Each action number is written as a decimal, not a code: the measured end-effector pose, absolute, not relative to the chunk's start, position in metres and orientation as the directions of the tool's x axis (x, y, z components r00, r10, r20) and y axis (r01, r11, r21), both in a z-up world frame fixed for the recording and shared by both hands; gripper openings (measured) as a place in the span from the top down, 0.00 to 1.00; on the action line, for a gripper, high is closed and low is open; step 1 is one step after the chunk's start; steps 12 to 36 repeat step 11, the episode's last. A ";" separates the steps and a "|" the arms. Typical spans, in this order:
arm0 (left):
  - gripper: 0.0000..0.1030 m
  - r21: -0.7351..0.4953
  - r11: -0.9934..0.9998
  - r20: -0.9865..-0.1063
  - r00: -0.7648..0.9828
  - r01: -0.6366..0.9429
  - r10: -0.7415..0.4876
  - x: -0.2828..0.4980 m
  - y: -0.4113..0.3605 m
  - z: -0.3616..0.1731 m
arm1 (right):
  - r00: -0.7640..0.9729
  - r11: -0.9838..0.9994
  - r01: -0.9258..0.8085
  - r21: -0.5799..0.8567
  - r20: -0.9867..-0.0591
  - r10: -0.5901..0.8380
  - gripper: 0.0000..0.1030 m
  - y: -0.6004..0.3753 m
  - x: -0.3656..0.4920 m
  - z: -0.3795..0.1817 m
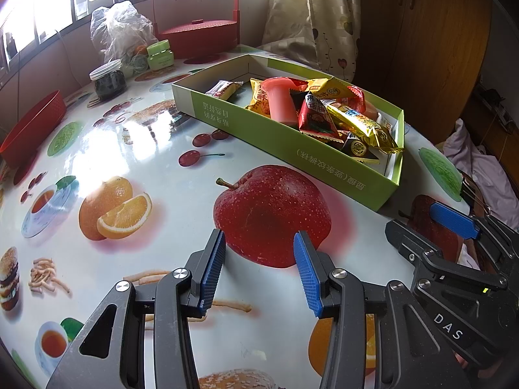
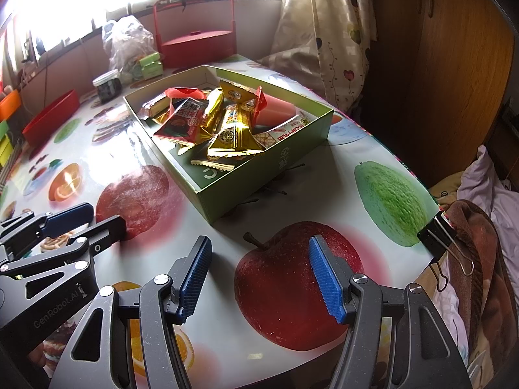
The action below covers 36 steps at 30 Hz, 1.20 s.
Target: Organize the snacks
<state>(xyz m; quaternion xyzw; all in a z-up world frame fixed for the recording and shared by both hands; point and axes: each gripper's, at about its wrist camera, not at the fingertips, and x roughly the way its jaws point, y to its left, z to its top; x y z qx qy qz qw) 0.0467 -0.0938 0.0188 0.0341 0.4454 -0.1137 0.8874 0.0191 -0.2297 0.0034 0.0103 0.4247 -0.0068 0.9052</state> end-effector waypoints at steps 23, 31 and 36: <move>0.56 -0.038 0.972 -0.798 0.578 0.233 -0.170 0.046 -0.094 0.018 | 0.640 1.000 0.020 0.013 -0.769 -0.003 0.39 -0.230 0.019 0.003; 0.56 -0.038 0.972 -0.798 0.578 0.233 -0.170 0.046 -0.094 0.018 | 0.640 1.000 0.020 0.013 -0.769 -0.003 0.39 -0.230 0.019 0.003; 0.56 -0.038 0.972 -0.798 0.578 0.233 -0.170 0.046 -0.094 0.018 | 0.640 1.000 0.020 0.013 -0.769 -0.003 0.39 -0.230 0.019 0.003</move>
